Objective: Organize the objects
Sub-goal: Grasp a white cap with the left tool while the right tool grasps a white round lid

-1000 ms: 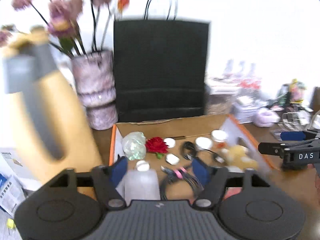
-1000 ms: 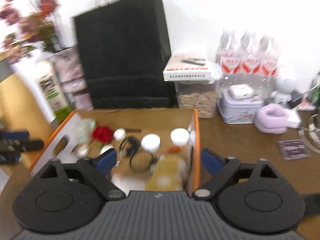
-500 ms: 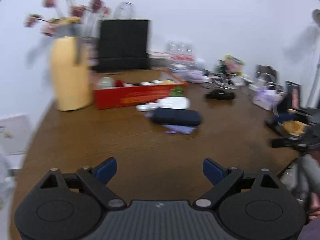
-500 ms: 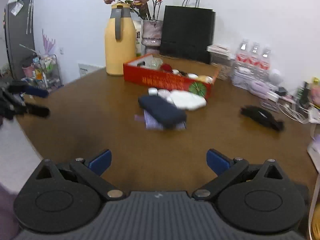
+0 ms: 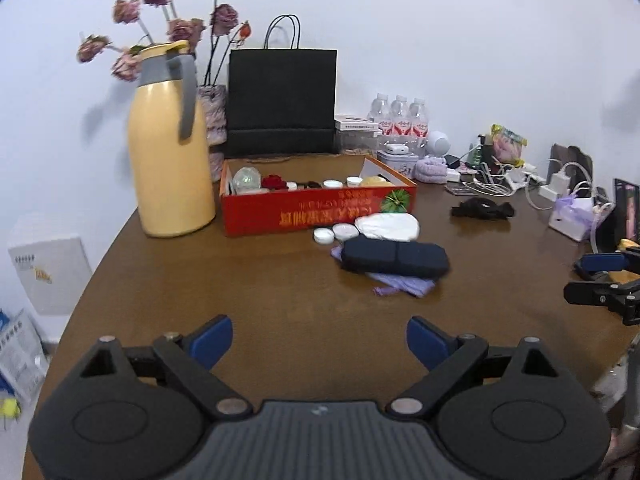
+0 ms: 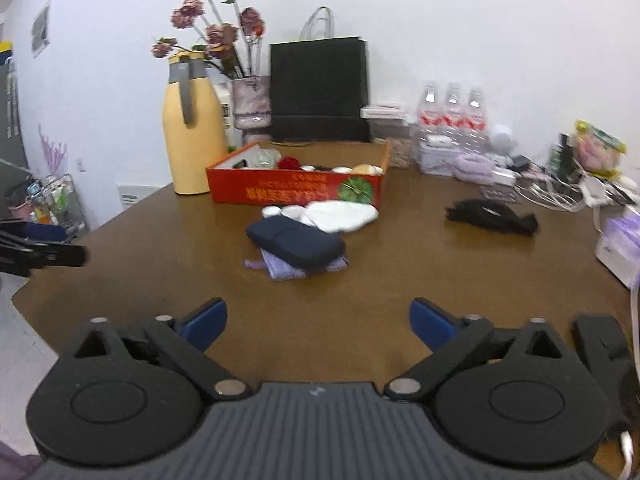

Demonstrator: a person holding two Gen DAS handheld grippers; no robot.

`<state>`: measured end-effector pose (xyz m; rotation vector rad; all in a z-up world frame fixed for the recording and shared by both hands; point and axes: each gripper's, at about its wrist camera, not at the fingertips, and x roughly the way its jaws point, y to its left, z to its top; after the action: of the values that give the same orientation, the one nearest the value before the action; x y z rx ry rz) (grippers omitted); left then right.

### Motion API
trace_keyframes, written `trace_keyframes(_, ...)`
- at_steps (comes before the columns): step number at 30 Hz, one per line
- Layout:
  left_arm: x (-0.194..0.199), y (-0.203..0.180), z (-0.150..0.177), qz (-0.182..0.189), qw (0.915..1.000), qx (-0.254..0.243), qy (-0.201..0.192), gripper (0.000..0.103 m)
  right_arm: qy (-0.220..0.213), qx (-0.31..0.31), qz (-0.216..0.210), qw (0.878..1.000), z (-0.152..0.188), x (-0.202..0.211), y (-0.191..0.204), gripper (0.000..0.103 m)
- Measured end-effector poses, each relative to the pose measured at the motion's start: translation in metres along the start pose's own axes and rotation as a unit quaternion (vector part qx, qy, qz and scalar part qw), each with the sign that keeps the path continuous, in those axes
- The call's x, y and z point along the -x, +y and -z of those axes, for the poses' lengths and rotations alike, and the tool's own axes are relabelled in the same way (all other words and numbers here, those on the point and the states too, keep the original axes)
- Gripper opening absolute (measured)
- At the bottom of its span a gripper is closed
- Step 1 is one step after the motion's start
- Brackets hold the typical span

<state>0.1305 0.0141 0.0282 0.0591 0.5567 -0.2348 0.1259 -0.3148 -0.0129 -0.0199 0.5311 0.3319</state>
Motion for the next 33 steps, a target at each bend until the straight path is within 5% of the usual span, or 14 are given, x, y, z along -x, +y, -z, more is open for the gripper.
trace_keyframes(3, -0.041, 0.006, -0.019, 0.013, 0.9998, -0.013, -0.008, 0.085, 0.01, 0.006, -0.02, 1.0, -0.017, -0.036, 0.005, 0.065)
trace_keyframes(6, -0.1, 0.013, -0.042, 0.037, 0.9988, -0.032, 0.008, 0.083, 0.01, 0.029, -0.032, 0.999, -0.039, -0.081, 0.013, 0.064)
trace_keyframes(12, -0.216, 0.028, -0.076, 0.038, 0.9963, -0.041, 0.066, 0.053, 0.051, 0.068, -0.073, 0.994, -0.088, -0.195, 0.02, 0.056)
trace_keyframes(14, -0.244, 0.033, -0.082, 0.057, 0.995, -0.033, 0.074, 0.053, 0.072, 0.073, -0.079, 0.992, -0.099, -0.232, 0.019, 0.056)
trace_keyframes(16, -0.258, 0.036, -0.084, 0.089, 0.9923, -0.039, 0.076, 0.046, 0.086, 0.08, -0.088, 0.989, -0.107, -0.262, 0.019, 0.056)
trace_keyframes(20, -0.288, 0.039, -0.085, 0.096, 0.99, -0.047, 0.092, 0.036, 0.105, 0.075, -0.115, 0.985, -0.115, -0.304, 0.015, 0.053)
trace_keyframes(24, -0.293, 0.038, -0.081, 0.101, 0.9901, -0.074, 0.064, 0.024, 0.136, 0.09, -0.137, 0.977, -0.115, -0.331, 0.012, 0.045)
trace_keyframes(33, -0.3, 0.044, -0.086, 0.122, 0.9895, -0.05, 0.059, 0.024, 0.14, 0.073, -0.149, 0.976, -0.114, -0.333, 0.006, 0.039)
